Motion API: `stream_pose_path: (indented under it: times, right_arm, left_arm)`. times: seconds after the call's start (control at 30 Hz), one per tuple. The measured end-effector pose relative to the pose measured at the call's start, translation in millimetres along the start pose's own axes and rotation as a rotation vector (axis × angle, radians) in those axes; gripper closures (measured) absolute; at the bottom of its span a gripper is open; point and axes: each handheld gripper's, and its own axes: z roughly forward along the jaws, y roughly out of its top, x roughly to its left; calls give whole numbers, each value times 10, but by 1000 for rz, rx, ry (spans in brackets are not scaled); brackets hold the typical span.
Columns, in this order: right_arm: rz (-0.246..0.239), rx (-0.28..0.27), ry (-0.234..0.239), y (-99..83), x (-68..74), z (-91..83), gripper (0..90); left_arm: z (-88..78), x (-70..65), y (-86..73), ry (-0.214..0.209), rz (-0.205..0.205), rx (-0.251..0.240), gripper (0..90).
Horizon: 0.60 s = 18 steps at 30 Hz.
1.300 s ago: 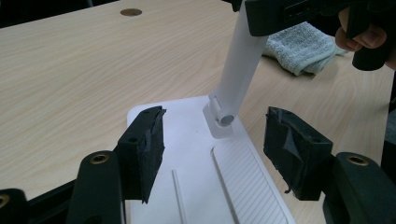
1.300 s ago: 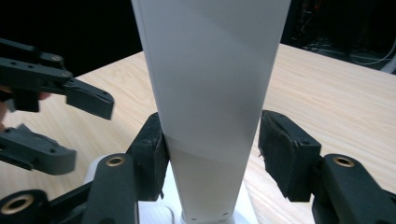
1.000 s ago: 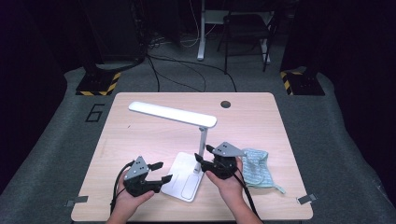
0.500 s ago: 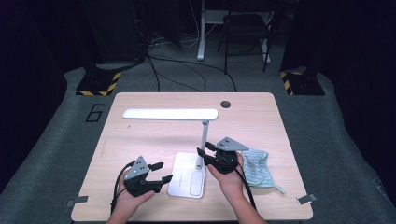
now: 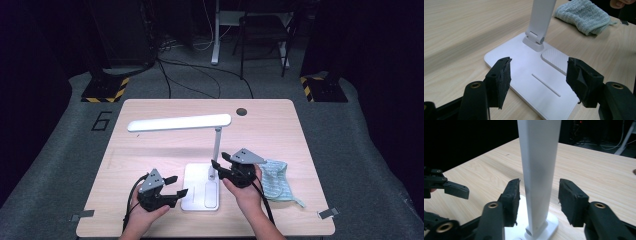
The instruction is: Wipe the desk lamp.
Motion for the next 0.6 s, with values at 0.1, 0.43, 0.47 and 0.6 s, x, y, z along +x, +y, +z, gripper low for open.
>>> stream_pose_path:
  times: [0.1, 0.43, 0.47, 0.6]
  right_arm:
    - [10, -5, -10, -38, -4, -121, 469]
    - [-37, -24, -88, -239, -134, -568, 449]
    - [-37, -26, -99, -260, -163, -609, 447]
    - [-8, -32, -136, -372, -269, -746, 444]
  left_arm:
    - [59, -54, -10, -8, 0, 11, 356]
    - [313, -245, -90, -3, 9, 67, 317]
    - [336, -262, -97, -6, 11, 77, 314]
    - [428, -310, -114, 4, 9, 98, 294]
